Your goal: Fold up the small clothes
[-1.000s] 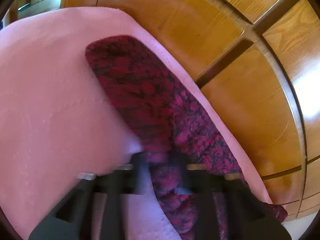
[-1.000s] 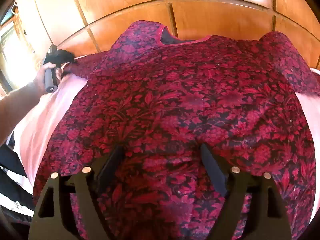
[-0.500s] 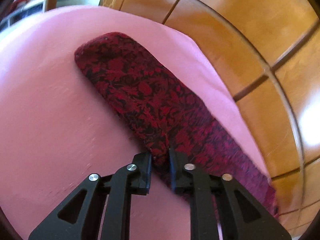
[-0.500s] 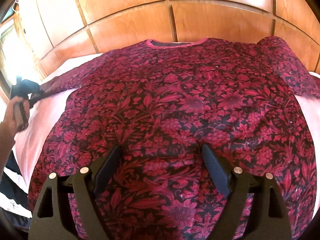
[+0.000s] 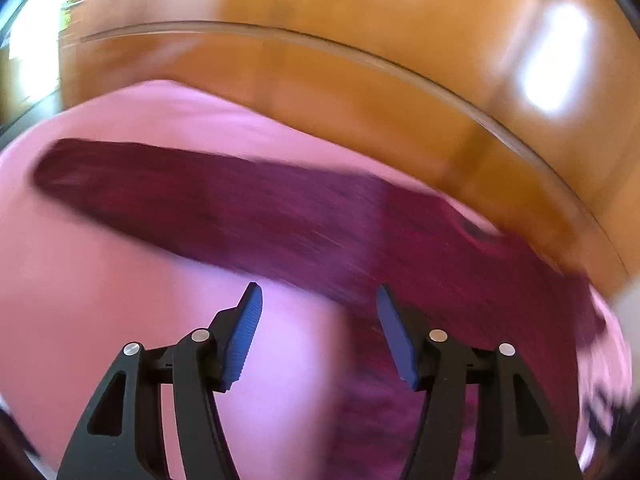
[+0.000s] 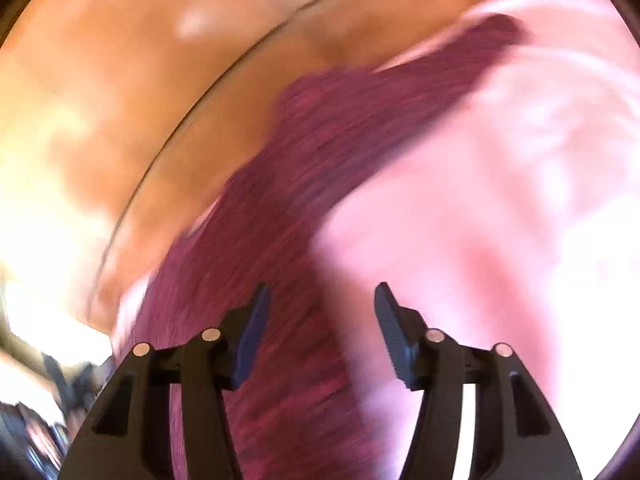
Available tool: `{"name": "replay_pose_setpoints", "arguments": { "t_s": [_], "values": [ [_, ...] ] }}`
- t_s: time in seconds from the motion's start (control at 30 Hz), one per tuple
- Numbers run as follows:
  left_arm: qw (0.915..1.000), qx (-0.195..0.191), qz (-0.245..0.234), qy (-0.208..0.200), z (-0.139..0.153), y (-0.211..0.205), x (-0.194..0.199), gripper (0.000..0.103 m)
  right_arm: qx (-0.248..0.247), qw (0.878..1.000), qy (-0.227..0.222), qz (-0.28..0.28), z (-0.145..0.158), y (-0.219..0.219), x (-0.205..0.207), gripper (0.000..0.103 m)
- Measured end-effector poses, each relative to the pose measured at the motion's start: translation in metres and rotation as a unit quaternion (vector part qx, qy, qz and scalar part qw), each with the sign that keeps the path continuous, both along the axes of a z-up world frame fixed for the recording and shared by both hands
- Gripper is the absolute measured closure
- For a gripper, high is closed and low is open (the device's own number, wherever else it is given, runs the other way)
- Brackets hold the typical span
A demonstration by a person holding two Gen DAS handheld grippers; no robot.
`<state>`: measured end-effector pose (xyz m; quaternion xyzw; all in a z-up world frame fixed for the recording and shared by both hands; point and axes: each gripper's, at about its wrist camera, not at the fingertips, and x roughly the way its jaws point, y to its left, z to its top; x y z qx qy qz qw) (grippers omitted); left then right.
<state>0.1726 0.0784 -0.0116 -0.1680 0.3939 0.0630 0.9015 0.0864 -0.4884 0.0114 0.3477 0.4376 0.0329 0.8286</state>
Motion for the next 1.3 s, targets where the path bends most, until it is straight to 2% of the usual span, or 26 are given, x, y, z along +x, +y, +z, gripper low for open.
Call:
{"name": "replay_pose_setpoints", "arguments": {
  "t_s": [0.1, 0.13, 0.23, 0.33, 0.4, 0.5, 0.53, 0.57, 0.63, 0.73, 0.8, 0.83, 0.93, 1.0, 1.1, 1.13, 1.17, 1.23, 1.3],
  "values": [
    [0.9972, 0.015, -0.073, 0.011, -0.013, -0.059, 0.004, 0.045, 0.050, 0.996, 0.005, -0.078, -0.015, -0.063, 0.019, 0.049],
    [0.9949, 0.032, -0.095, 0.013, -0.020, -0.080, 0.004, 0.045, 0.067, 0.992, 0.006, -0.107, -0.022, -0.086, 0.030, 0.049],
    [0.9918, 0.038, -0.119, 0.029, -0.037, -0.105, 0.007, 0.043, 0.108, 0.982, -0.001, -0.158, -0.039, -0.129, 0.059, 0.048],
    [0.9912, 0.048, -0.120, 0.026, -0.051, -0.109, 0.006, 0.033, 0.126, 0.973, -0.009, -0.195, -0.049, -0.155, 0.088, 0.049],
    [0.9918, 0.039, -0.120, 0.024, -0.053, -0.110, 0.010, 0.030, 0.125, 0.970, -0.010, -0.210, -0.053, -0.166, 0.106, 0.049],
    [0.9918, 0.027, -0.124, 0.020, -0.058, -0.106, 0.010, 0.025, 0.087, 0.971, 0.007, -0.222, -0.052, -0.178, 0.137, 0.052],
    [0.9916, 0.026, -0.125, 0.019, -0.058, -0.107, 0.011, 0.022, 0.067, 0.974, 0.017, -0.215, -0.051, -0.179, 0.145, 0.063],
    [0.9913, 0.025, -0.128, 0.019, -0.056, -0.108, 0.010, 0.019, 0.034, 0.977, 0.035, -0.206, -0.049, -0.177, 0.151, 0.083],
    [0.9909, 0.028, -0.130, 0.020, -0.057, -0.112, 0.012, 0.019, -0.030, 0.980, 0.043, -0.191, -0.035, -0.172, 0.150, 0.093],
    [0.9904, 0.025, -0.134, 0.022, -0.057, -0.114, 0.013, 0.018, -0.116, 0.973, -0.018, -0.201, 0.011, -0.173, 0.109, 0.094],
    [0.9898, 0.025, -0.138, 0.023, -0.057, -0.116, 0.014, 0.016, -0.163, 0.962, -0.029, -0.217, 0.023, -0.180, 0.086, 0.094],
    [0.9892, 0.025, -0.142, 0.024, -0.057, -0.116, 0.014, 0.013, -0.174, 0.958, -0.011, -0.226, 0.016, -0.188, 0.076, 0.094],
    [0.9876, 0.037, -0.150, 0.030, -0.059, -0.121, 0.017, 0.008, -0.164, 0.957, 0.061, -0.231, -0.028, -0.204, 0.064, 0.094],
    [0.9867, 0.040, -0.154, 0.034, -0.059, -0.122, 0.019, 0.006, -0.133, 0.961, 0.058, -0.236, -0.043, -0.206, 0.055, 0.094],
    [0.9859, 0.035, -0.159, 0.040, -0.056, -0.119, 0.021, 0.006, -0.109, 0.963, 0.056, -0.242, -0.035, -0.206, 0.047, 0.072],
    [0.9859, 0.031, -0.160, 0.040, -0.053, -0.118, 0.019, 0.006, -0.120, 0.963, 0.059, -0.234, -0.027, -0.200, 0.042, 0.054],
    [0.9860, 0.028, -0.159, 0.041, -0.050, -0.115, 0.016, 0.008, -0.125, 0.964, 0.054, -0.227, -0.019, -0.197, 0.037, 0.045],
    [0.9858, 0.025, -0.161, 0.040, -0.044, -0.113, 0.007, 0.011, -0.114, 0.974, 0.038, -0.192, 0.000, -0.176, 0.026, 0.045],
    [0.9860, 0.028, -0.160, 0.038, -0.040, -0.109, -0.008, 0.014, -0.101, 0.987, 0.014, -0.122, 0.015, -0.143, 0.006, 0.045]
  ]
}}
